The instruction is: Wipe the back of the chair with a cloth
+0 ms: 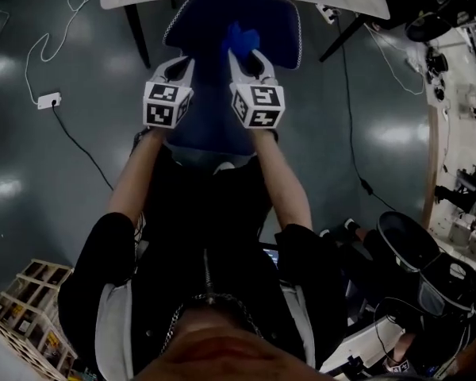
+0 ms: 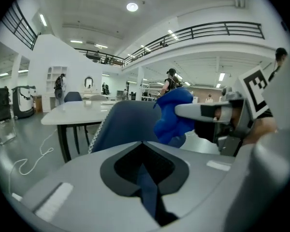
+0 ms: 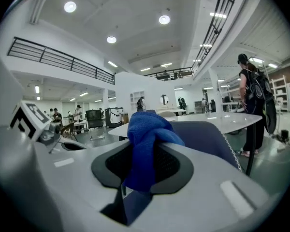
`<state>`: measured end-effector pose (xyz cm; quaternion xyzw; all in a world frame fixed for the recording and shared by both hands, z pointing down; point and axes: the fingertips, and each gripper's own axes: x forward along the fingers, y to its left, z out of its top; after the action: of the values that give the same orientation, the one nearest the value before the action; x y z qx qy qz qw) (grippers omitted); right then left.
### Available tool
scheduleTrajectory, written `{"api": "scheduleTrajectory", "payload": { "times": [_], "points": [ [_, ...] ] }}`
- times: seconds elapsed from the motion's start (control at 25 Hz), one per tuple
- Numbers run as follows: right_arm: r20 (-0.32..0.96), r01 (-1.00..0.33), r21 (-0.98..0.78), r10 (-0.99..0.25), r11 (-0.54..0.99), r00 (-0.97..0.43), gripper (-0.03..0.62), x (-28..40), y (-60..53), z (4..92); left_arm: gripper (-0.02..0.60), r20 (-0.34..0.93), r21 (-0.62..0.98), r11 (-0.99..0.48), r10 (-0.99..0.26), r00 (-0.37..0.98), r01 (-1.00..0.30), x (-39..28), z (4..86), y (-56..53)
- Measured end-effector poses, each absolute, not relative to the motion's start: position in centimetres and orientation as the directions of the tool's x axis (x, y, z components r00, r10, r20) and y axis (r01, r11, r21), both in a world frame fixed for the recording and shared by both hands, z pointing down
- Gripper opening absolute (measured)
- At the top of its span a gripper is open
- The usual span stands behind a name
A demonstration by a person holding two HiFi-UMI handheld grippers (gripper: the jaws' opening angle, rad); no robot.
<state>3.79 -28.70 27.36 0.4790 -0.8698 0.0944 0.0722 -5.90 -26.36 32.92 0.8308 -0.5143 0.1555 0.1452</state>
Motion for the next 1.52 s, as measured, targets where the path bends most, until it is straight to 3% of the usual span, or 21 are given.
{"api": "scheduleTrajectory", "payload": {
  "times": [0.48, 0.92, 1.2, 1.52],
  "points": [
    [0.05, -0.832, 0.043, -0.833, 0.552, -0.551, 0.1, 2.1, -35.4, 36.0, 0.011, 0.202, 0.009, -0.566, -0.807, 0.555, -0.825, -3.3, 41.9, -33.1],
    [-0.119, -0.843, 0.097, -0.835, 0.529, -0.537, 0.098, 0.6, -37.6, 34.1, 0.011, 0.106, -0.055, -0.562, -0.825, 0.555, -0.825, -2.9, 45.6, -35.7],
    [-0.124, -0.815, 0.104, -0.806, 0.57, -0.579, 0.086, -2.2, -39.3, 30.7, 0.011, 0.114, -0.041, -0.553, -0.83, 0.546, -0.832, -3.3, 45.4, -35.4],
    [-0.047, -0.807, 0.172, -0.813, 0.565, -0.58, 0.087, -6.7, -43.0, 31.1, 0.011, 0.122, -0.058, -0.542, -0.838, 0.532, -0.839, -4.7, 46.6, -34.7]
  ]
}}
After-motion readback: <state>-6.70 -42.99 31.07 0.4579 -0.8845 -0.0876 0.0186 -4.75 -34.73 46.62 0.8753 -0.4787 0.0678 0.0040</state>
